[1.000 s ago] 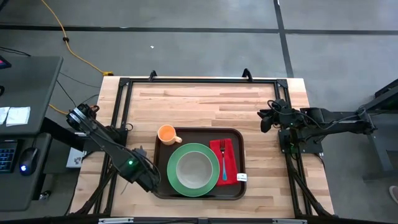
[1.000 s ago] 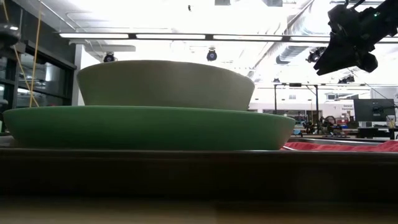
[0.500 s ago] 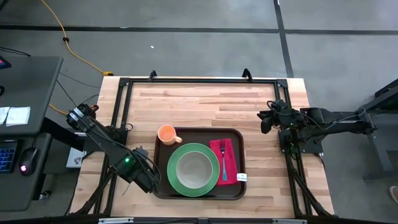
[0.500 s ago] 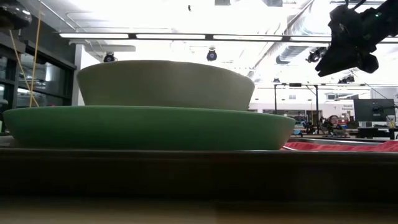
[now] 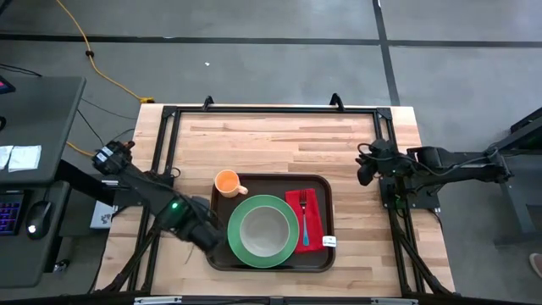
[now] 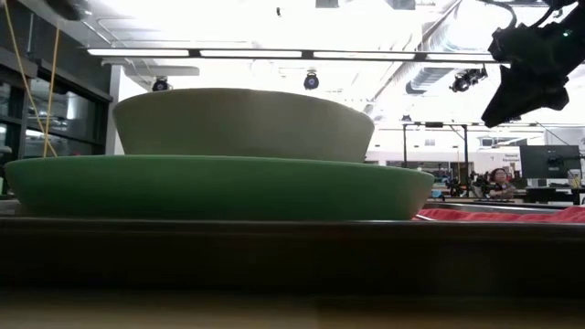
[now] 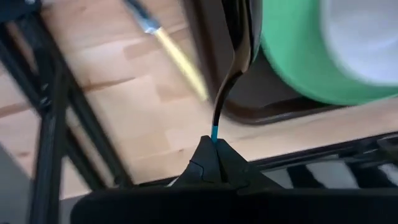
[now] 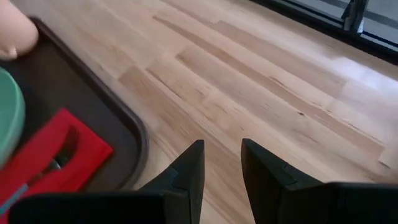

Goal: Set up tray
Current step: Put the blue spoon on the red table napkin to the left of the blue fork

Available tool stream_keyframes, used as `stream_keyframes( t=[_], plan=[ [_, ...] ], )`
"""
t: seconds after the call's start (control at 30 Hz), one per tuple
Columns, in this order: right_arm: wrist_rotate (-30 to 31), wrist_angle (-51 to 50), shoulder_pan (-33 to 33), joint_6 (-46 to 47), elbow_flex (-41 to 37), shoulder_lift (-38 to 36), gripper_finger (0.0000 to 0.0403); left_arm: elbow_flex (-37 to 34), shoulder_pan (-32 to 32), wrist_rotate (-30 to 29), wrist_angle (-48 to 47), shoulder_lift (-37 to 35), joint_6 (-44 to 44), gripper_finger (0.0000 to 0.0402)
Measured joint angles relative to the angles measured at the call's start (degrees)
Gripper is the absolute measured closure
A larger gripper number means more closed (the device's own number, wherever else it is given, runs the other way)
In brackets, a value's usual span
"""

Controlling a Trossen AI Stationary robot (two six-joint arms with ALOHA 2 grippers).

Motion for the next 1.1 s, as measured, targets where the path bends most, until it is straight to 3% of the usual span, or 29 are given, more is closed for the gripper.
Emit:
stream_keyframes(
  t=[0.47,1.1],
  plan=[
    [-0.20,-0.61,0.01,-0.74,0.00,-0.01,0.0318,12.49,12.57,-1.67,0.46,8.62,14.94,0.0398],
    [1.04,0.32,0.01,-0.68,0.00,-0.01,0.0318,40.77,21.97,-6.94,1.48,27.66,28.16,0.0398]
  ],
)
